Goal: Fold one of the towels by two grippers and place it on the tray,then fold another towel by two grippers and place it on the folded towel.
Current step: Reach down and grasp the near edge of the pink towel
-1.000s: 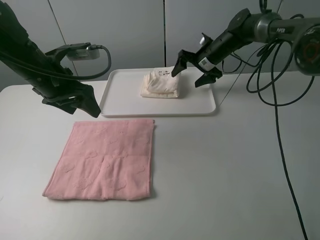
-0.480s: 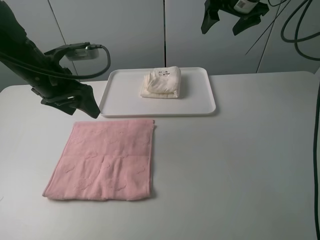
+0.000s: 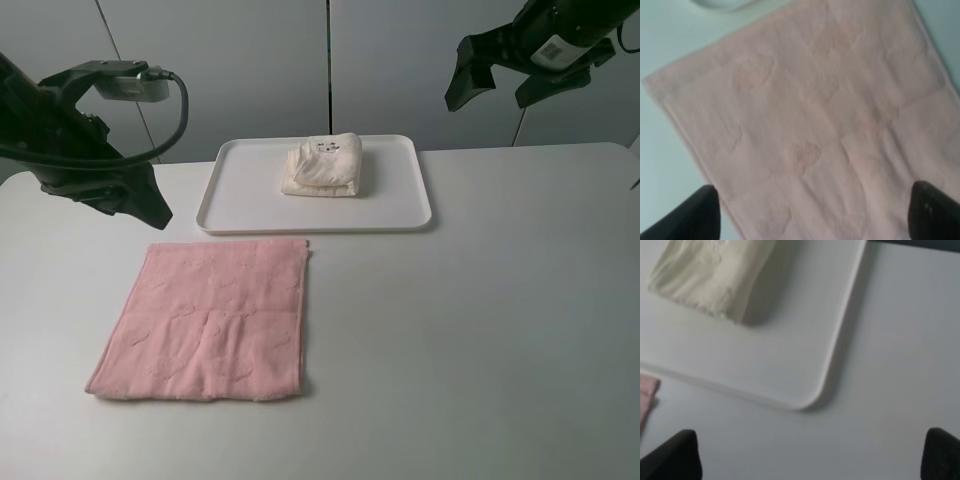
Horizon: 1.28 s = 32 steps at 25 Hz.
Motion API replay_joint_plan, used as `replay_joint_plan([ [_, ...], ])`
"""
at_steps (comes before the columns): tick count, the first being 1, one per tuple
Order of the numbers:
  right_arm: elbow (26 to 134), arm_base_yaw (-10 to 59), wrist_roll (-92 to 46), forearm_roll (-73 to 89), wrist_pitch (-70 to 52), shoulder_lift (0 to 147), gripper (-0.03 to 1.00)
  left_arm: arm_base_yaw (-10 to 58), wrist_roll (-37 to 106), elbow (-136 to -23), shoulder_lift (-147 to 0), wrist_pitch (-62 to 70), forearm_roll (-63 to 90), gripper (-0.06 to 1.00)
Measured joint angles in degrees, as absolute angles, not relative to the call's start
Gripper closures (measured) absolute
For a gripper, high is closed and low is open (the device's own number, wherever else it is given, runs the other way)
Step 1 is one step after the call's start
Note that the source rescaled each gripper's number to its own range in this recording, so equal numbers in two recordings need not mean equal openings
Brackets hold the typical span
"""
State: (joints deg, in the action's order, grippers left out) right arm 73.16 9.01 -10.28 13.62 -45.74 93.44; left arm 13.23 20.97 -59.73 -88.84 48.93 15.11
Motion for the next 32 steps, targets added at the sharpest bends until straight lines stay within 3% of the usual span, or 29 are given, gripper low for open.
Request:
replay_joint_plan([
  [4, 64.16, 9.01, -13.01, 14.28, -45.94, 86.57, 0.02, 13.23, 20.97, -56.31, -87.11, 49.71, 13.09, -0.03],
  [10, 60.74, 9.12, -18.42, 15.66, -49.58, 85.05, 0.02, 13.23, 21.56, -54.53, -85.62, 51.58, 4.68, -0.03],
  [20, 60.63, 9.86, -44.44, 31.1, -51.1, 85.05, 0.02, 13.23, 41.61, -54.48, -85.62, 52.03, 1.34, -0.03],
  [23, 60.63, 13.15, -48.23, 30.82, -51.67, 85.05, 0.02, 13.23, 46.46, -54.48, -85.62, 52.07, 1.11, -0.03],
  [32, 60.63, 31.67, -49.49, 16.59, -51.84, 91.27, 0.02, 13.23, 56.46, -54.48, -88.93, 53.72, 0.0, -0.03],
])
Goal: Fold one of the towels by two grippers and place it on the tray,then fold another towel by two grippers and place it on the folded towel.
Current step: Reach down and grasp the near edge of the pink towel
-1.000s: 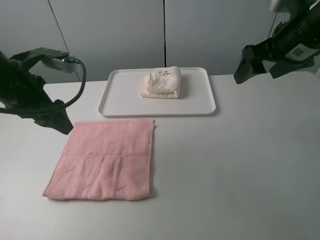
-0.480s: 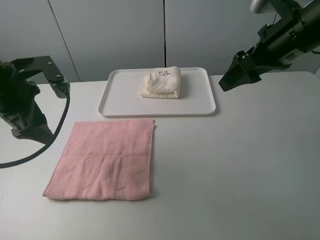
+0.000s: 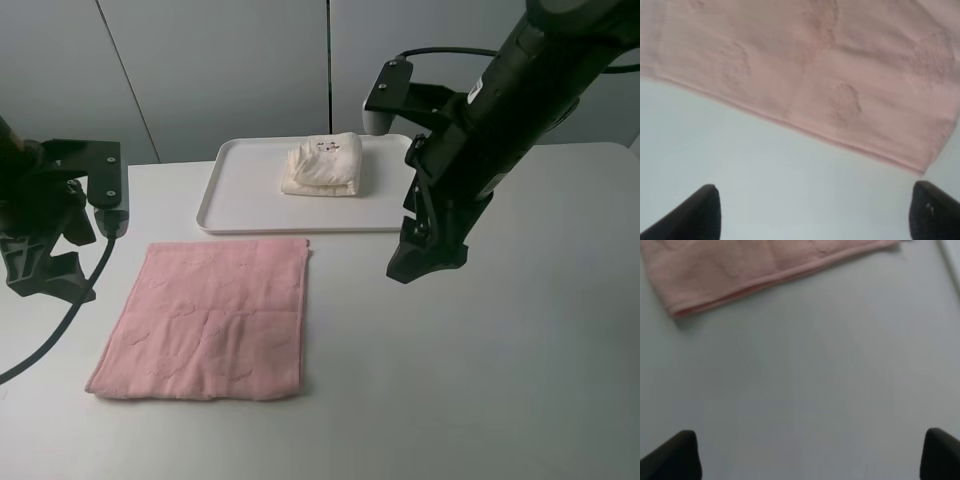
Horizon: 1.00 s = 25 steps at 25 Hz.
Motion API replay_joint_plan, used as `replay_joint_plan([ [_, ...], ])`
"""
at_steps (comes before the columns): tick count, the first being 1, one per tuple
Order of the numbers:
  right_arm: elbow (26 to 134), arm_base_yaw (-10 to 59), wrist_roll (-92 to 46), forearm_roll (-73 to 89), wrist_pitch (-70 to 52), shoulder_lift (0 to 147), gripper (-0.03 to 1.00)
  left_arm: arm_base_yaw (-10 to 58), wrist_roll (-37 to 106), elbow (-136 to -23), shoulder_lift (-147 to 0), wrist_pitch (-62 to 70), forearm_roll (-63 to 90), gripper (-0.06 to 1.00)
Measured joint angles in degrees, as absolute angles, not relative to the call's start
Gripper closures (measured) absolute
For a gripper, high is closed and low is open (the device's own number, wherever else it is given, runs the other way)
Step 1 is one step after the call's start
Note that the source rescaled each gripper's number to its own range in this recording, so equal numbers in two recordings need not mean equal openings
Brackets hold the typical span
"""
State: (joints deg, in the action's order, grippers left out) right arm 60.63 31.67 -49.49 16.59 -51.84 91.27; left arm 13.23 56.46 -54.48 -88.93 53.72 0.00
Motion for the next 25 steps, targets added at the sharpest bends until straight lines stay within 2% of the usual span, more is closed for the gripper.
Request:
replay_joint_plan([
  [4, 60.63, 37.62, -49.49, 14.43, -50.77, 95.03, 0.02, 15.05, 57.54, -53.07, -90.61, 53.24, -0.74, -0.03],
  [9, 60.63, 43.31, -49.12, 14.21, -48.93, 98.43, 0.02, 20.02, 59.41, -43.81, -91.44, 48.03, -4.29, -0.03],
  [14, 60.63, 48.99, -48.9, 14.09, -48.22, 100.22, 0.02, 21.08, 57.58, -36.52, -91.55, 41.71, -6.7, -0.03],
  [25, 60.73, 55.24, -44.28, 8.63, -45.91, 105.68, 0.02, 22.68, 57.17, -33.23, -94.52, 33.86, -6.66, -0.03],
])
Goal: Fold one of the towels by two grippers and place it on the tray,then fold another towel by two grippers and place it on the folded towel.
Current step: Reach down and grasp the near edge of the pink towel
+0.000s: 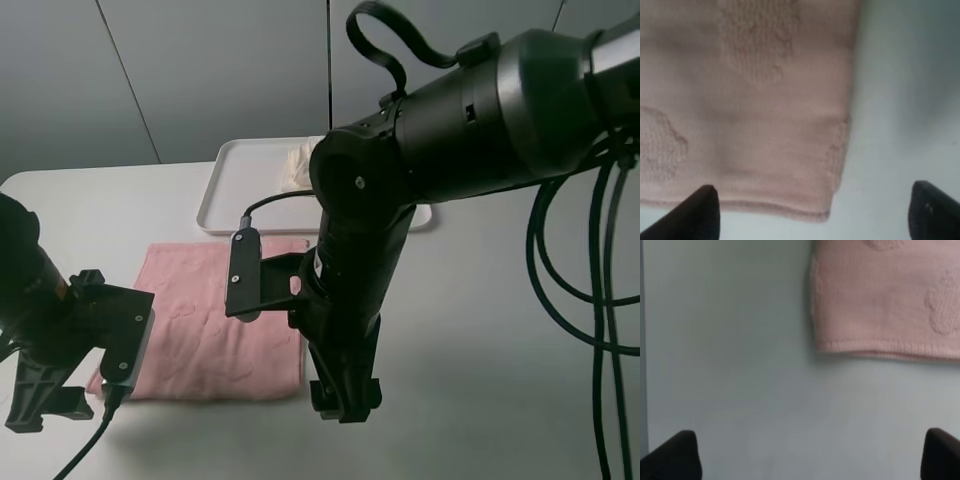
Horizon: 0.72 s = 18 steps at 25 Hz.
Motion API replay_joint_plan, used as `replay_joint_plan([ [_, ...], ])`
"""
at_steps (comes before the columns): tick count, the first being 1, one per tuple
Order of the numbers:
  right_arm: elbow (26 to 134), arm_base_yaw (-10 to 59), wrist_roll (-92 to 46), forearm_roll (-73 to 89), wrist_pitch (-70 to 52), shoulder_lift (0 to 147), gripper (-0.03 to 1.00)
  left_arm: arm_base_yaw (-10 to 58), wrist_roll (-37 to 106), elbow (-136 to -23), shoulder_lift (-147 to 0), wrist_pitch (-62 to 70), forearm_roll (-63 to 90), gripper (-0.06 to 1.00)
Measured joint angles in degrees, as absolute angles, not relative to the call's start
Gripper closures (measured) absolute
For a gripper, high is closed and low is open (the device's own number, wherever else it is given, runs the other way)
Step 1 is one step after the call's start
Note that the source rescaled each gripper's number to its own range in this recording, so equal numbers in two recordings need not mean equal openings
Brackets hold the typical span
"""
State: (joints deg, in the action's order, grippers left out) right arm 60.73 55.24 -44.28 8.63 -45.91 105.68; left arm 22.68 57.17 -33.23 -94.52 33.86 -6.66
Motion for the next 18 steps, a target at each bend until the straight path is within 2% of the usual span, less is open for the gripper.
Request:
replay_joint_plan([
  [8, 61.81, 56.42, -44.02, 8.1, -44.13, 106.41, 0.02, 24.31, 57.17, -33.12, -100.21, 30.58, -5.8, -0.03],
  [18, 61.94, 56.51, -43.89, 8.1, -42.45, 106.41, 0.03, 24.54, 56.61, -33.57, -100.37, 30.69, -5.8, -0.03],
])
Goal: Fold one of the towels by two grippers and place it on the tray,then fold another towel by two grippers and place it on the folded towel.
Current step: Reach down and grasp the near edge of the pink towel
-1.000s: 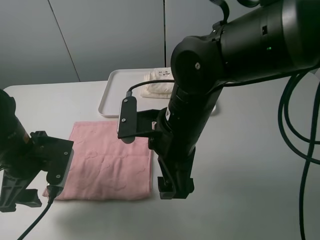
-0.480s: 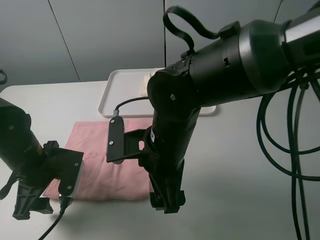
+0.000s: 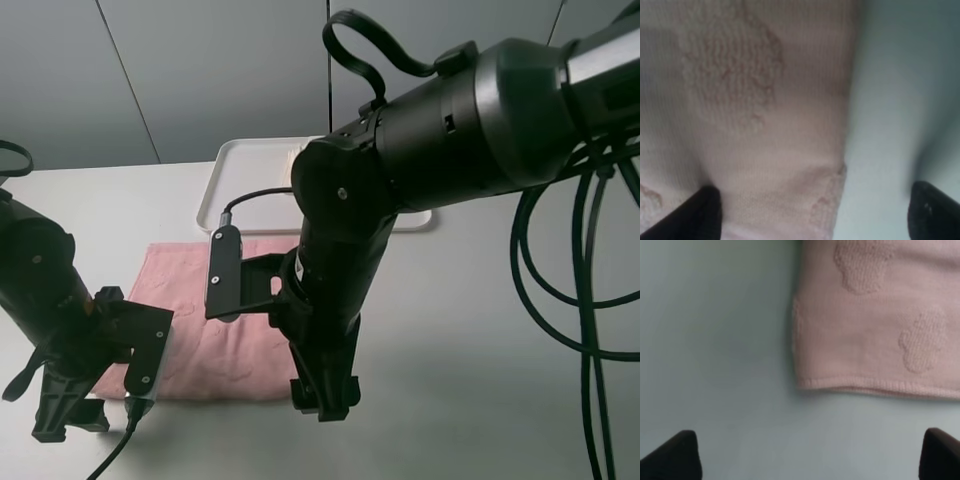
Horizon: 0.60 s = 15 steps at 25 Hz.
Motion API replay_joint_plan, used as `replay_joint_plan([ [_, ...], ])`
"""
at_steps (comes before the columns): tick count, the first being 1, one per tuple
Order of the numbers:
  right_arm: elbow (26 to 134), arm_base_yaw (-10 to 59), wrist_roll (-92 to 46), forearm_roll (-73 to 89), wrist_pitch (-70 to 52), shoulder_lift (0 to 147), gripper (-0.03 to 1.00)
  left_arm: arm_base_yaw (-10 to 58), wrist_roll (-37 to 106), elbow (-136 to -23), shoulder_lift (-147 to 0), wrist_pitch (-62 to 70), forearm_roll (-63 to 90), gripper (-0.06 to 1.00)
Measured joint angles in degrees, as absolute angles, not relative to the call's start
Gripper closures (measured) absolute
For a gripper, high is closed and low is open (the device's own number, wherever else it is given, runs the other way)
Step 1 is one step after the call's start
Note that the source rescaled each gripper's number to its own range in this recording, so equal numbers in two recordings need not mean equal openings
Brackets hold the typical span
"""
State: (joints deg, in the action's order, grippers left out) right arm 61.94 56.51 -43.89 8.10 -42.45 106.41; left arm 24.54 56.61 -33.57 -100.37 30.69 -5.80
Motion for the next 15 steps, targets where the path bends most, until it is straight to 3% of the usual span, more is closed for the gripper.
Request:
replay_joint_plan([
  [15, 61.94, 56.51, -43.89, 8.0, -41.84, 106.41, 0.03, 24.54, 51.43, -33.57, -97.13, 33.27, -12.85, -0.03],
])
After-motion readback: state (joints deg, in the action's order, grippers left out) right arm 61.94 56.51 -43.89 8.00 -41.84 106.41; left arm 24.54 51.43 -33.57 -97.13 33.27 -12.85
